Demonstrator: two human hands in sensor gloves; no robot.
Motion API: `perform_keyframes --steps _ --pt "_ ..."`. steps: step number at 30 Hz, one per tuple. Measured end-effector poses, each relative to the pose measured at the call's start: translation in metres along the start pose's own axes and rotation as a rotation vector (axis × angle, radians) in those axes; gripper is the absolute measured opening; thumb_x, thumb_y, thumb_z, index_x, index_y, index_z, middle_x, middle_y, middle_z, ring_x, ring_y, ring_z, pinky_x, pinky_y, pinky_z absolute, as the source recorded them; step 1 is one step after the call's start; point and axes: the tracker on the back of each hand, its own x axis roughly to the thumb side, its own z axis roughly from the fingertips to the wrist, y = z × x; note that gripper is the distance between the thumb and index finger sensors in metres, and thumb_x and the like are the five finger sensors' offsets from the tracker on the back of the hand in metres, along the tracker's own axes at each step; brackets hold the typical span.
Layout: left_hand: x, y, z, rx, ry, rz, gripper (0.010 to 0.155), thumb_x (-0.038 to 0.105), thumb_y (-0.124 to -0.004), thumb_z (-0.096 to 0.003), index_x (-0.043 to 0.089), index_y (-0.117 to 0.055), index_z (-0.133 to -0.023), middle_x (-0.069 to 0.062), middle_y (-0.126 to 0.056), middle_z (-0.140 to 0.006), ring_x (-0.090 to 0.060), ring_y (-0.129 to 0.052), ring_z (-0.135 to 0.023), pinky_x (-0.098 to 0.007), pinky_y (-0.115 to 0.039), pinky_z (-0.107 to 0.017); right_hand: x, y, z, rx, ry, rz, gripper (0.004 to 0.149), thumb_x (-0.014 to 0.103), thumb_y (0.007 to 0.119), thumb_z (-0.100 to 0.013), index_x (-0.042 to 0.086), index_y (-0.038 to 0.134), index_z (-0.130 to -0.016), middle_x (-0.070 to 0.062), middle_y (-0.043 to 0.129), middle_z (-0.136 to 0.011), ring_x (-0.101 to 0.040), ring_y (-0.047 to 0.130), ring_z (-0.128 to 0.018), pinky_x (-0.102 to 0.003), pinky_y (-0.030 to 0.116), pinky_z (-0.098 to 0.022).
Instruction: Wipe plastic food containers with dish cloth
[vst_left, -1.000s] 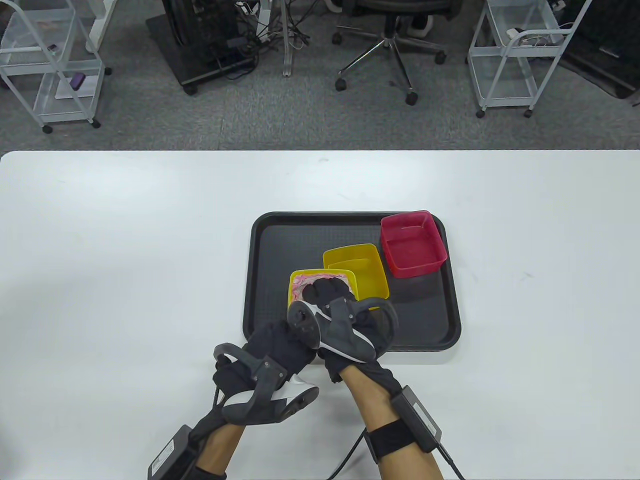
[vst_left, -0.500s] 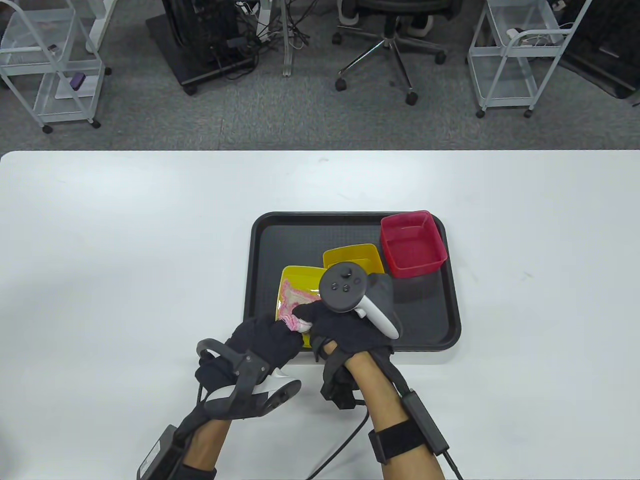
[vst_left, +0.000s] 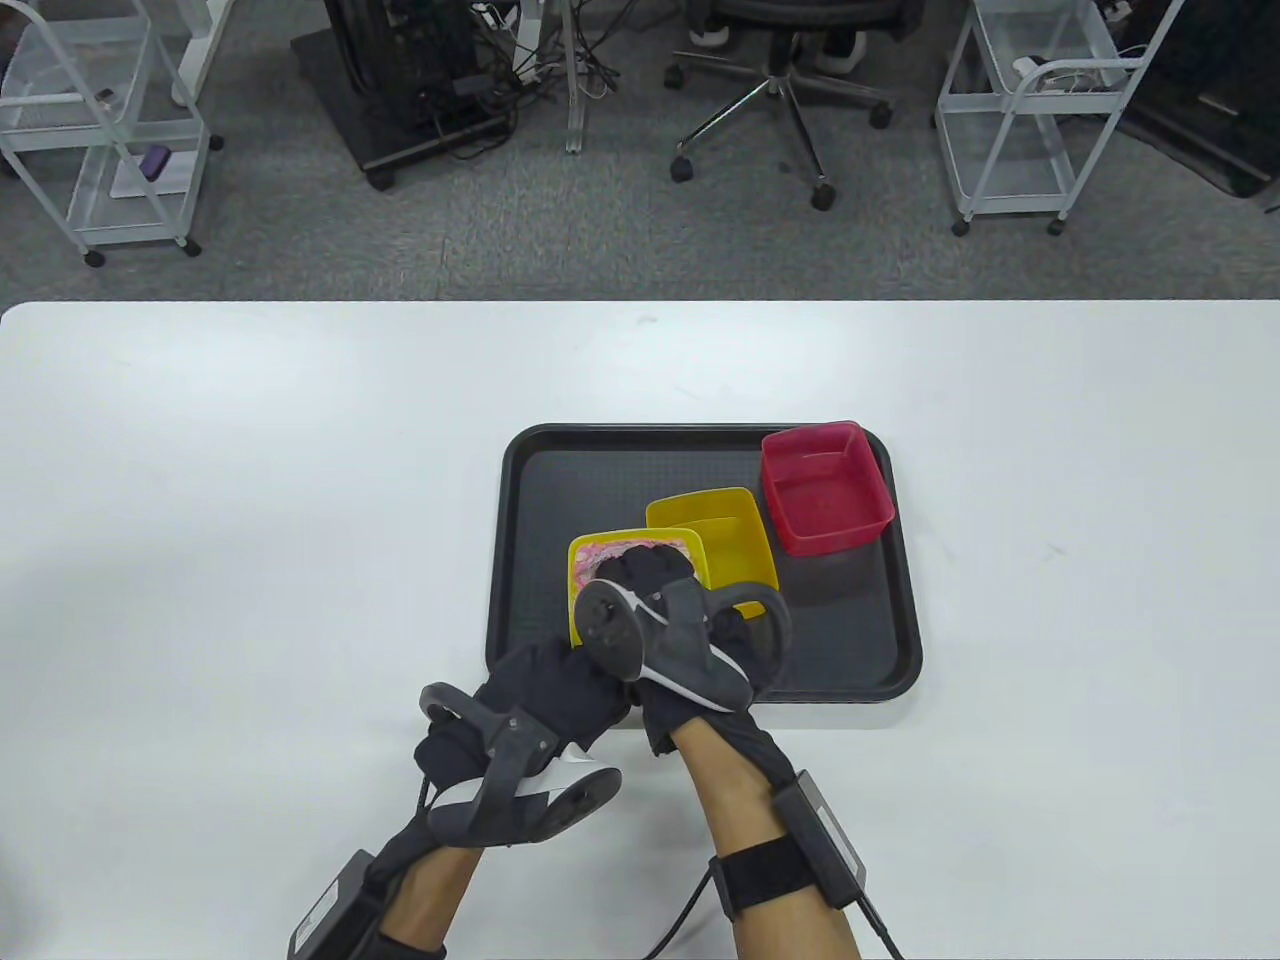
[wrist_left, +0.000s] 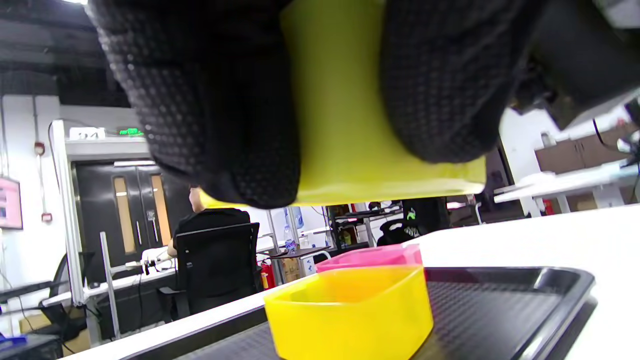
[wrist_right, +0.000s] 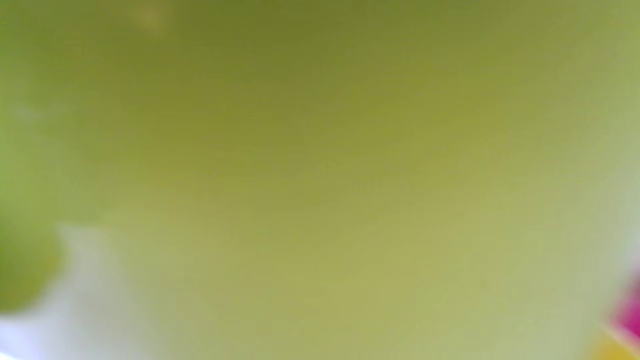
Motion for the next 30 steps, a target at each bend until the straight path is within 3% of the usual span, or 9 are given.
perform_keyframes --steps 3,4,8,11,16,21,24,28,30 --pt "0.002 0.001 0.001 0.02 -0.016 -0.038 0.038 0.051 -0.092 -0.0402 0.03 -0.096 -0.072 0.01 -0.103 -0.073 -0.025 -0.112 -0.059 -0.03 -0.1 -0.047 -0.014 -0.006 -0.003 0.117 0.084 -0.329 0.04 0.009 0.085 -0.043 0.017 0.086 -0.082 -0.015 0.085 -0.091 -0.044 0.084 -0.077 -0.049 0.088 -0.048" --pt "0.003 0.001 0.001 0.023 -0.01 -0.027 0.038 0.051 -0.093 -0.0403 0.03 -0.096 -0.072 0.01 -0.103 -0.073 -0.025 -0.112 -0.059 -0.03 -0.1 -0.047 -0.019 -0.005 -0.004 0.195 0.129 -0.515 0.042 0.008 0.084 -0.044 0.014 0.083 -0.085 -0.018 0.082 -0.092 -0.045 0.082 -0.076 -0.049 0.087 -0.047" --pt "0.0 0.001 0.002 0.037 0.005 -0.027 0.037 0.051 -0.093 -0.04 0.031 -0.096 -0.071 0.011 -0.103 -0.073 -0.025 -0.112 -0.058 -0.029 -0.101 -0.046 -0.029 0.001 -0.001 0.298 0.215 -0.814 0.044 0.007 0.083 -0.045 0.009 0.078 -0.089 -0.024 0.078 -0.093 -0.048 0.077 -0.075 -0.052 0.085 -0.047" --pt "-0.005 -0.002 0.004 0.013 -0.012 -0.044 0.036 0.051 -0.093 -0.0396 0.033 -0.096 -0.071 0.012 -0.103 -0.074 -0.025 -0.112 -0.06 -0.029 -0.1 -0.048 -0.034 0.006 0.001 0.422 0.175 -0.779 0.043 0.007 0.082 -0.045 0.012 0.081 -0.087 -0.019 0.081 -0.093 -0.045 0.079 -0.076 -0.052 0.084 -0.047" --pt "-0.006 -0.008 0.005 -0.028 -0.057 -0.098 0.037 0.052 -0.094 -0.0382 0.033 -0.097 -0.07 0.015 -0.103 -0.073 -0.023 -0.111 -0.065 -0.029 -0.099 -0.051 -0.02 0.005 0.006 0.461 0.06 -0.356 0.041 0.004 0.082 -0.044 0.015 0.083 -0.083 -0.014 0.084 -0.093 -0.044 0.083 -0.082 -0.051 0.083 -0.054" --pt "0.005 -0.009 0.002 -0.02 -0.07 -0.086 0.037 0.052 -0.093 -0.0389 0.032 -0.097 -0.071 0.013 -0.103 -0.074 -0.024 -0.111 -0.062 -0.029 -0.1 -0.049 0.001 0.002 0.011 0.272 -0.026 0.089 0.039 0.003 0.083 -0.043 0.018 0.087 -0.079 -0.011 0.085 -0.093 -0.041 0.082 -0.085 -0.051 0.083 -0.056" --pt "0.01 -0.005 0.002 0.002 -0.074 -0.052 0.038 0.052 -0.093 -0.0394 0.032 -0.096 -0.071 0.013 -0.102 -0.074 -0.023 -0.111 -0.063 -0.029 -0.099 -0.049 0.004 0.0 0.009 0.142 -0.037 0.25 0.04 0.004 0.083 -0.043 0.019 0.086 -0.08 -0.011 0.085 -0.093 -0.041 0.083 -0.084 -0.049 0.085 -0.055" --pt "0.013 -0.004 0.001 0.03 -0.058 -0.074 0.038 0.052 -0.093 -0.0396 0.031 -0.097 -0.071 0.012 -0.103 -0.073 -0.024 -0.112 -0.06 -0.029 -0.1 -0.048 -0.006 -0.003 0.008 0.033 0.006 0.108 0.04 0.009 0.084 -0.043 0.021 0.086 -0.08 -0.009 0.088 -0.09 -0.04 0.087 -0.079 -0.046 0.089 -0.05" --pt "0.011 -0.002 0.001 0.031 -0.046 -0.041 0.038 0.051 -0.093 -0.04 0.03 -0.097 -0.071 0.01 -0.103 -0.073 -0.026 -0.112 -0.058 -0.03 -0.1 -0.046 -0.017 -0.003 0.007 0.028 0.083 -0.153 0.04 0.008 0.084 -0.042 0.019 0.087 -0.08 -0.012 0.088 -0.089 -0.043 0.087 -0.077 -0.048 0.089 -0.048"
